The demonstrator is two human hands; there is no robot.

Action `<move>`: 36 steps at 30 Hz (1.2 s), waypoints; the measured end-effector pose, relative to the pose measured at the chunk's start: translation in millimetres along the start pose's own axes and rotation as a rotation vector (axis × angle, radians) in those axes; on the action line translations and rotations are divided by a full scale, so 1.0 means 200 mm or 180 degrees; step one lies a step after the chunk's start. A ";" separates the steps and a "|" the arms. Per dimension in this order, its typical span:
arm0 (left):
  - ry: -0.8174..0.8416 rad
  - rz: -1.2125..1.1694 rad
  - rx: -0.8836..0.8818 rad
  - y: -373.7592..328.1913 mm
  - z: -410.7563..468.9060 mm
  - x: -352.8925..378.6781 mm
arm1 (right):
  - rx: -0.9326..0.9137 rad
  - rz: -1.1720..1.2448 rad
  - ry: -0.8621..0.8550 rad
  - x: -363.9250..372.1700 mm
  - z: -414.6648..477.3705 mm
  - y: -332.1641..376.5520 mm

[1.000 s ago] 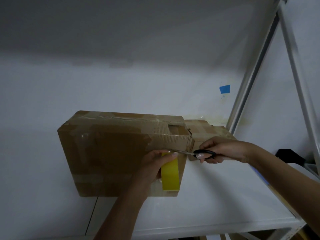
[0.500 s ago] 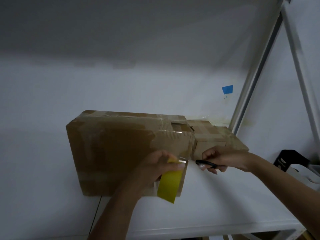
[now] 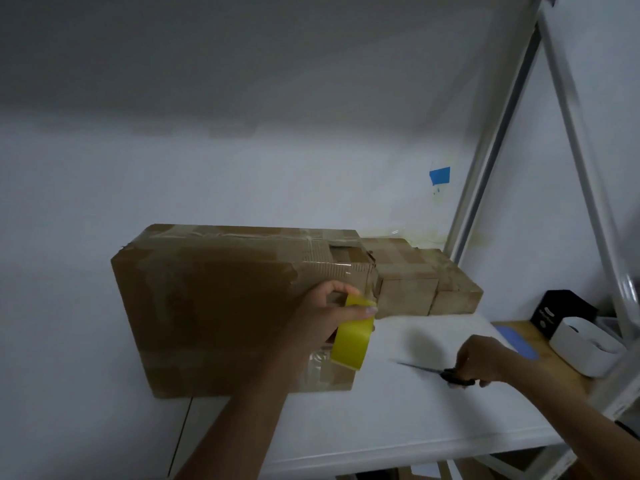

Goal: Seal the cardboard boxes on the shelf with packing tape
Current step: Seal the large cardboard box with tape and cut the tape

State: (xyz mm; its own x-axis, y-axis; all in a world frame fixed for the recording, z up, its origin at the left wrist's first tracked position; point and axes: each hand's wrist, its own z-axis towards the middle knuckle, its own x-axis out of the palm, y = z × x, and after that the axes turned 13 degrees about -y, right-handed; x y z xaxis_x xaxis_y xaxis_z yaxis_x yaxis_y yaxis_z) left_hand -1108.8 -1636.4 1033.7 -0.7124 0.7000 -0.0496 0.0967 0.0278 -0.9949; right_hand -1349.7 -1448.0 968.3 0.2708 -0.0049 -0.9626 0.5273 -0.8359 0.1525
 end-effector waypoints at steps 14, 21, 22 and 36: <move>-0.0567 -0.0481 0.0359 -0.09 -0.10 0.14 | -0.0200 0.1063 -0.1180 0.21 -0.03 0.02; -0.0519 -0.0715 0.0443 -0.35 -0.17 0.13 | -0.2616 0.2438 -0.2986 -0.07 -0.46 0.41; -0.0437 -0.0778 0.0369 -0.39 -0.17 0.13 | -0.2666 0.2173 -0.3384 -0.10 -0.48 0.46; -0.1032 -0.0701 -0.0369 -0.69 0.39 0.05 | -0.0847 0.3972 -0.1153 -0.37 -0.75 0.80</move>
State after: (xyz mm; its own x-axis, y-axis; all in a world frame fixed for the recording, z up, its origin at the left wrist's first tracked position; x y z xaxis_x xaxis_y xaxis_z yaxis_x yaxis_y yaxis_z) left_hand -1184.4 -1688.7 1162.8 -0.9053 0.4075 0.1201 -0.0182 0.2453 -0.9693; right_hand -1164.3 -1499.7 1098.5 0.4789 -0.8660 -0.1441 0.2351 -0.0317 0.9715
